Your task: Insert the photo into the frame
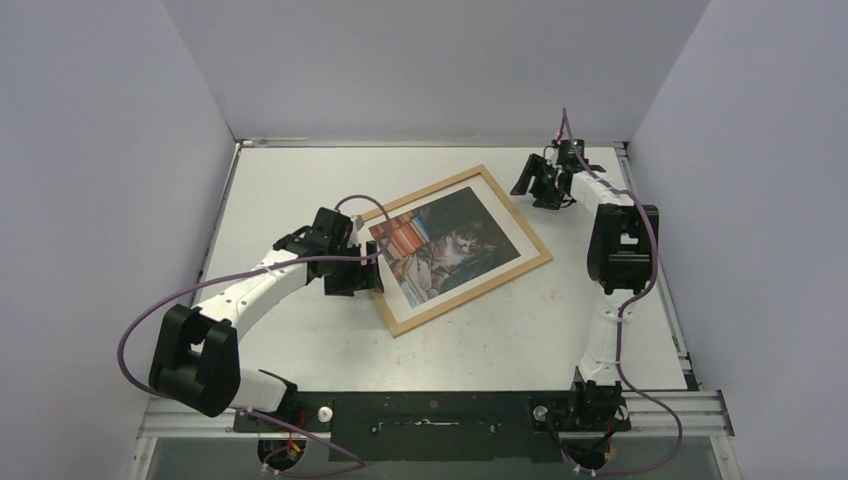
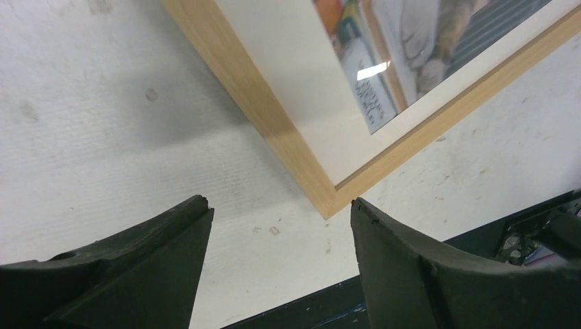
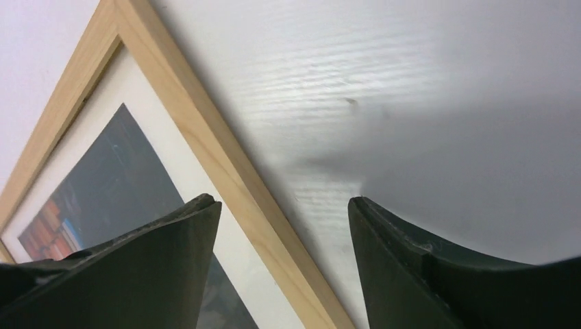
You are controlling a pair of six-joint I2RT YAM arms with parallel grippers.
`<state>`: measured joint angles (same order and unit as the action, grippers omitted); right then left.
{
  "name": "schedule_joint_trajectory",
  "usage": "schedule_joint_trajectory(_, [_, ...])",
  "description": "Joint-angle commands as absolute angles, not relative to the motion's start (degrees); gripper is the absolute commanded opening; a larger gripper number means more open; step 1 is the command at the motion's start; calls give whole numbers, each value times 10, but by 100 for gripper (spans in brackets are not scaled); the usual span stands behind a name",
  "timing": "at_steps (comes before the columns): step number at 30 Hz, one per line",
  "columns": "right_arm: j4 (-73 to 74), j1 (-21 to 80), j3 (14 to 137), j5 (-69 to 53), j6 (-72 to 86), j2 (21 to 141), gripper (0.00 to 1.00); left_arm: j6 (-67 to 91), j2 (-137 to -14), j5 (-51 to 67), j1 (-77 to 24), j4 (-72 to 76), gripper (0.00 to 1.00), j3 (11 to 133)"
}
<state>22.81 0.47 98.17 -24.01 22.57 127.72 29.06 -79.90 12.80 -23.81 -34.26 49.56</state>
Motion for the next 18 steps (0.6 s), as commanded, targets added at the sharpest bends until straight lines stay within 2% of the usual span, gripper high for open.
schedule_joint_trajectory(1, [196,-21,940,-175,326,1149,71,214,-791,80,-227,-390,75,599])
schedule_joint_trajectory(7, [242,-21,780,-51,438,983,74,143,-925,98,-171,-377,79,764])
schedule_joint_trajectory(13, [271,7,638,-25,516,830,76,111,-1108,143,-134,-354,80,948])
schedule_joint_trajectory(18, [364,47,602,-11,533,772,80,58,-1242,129,-131,-364,79,1091])
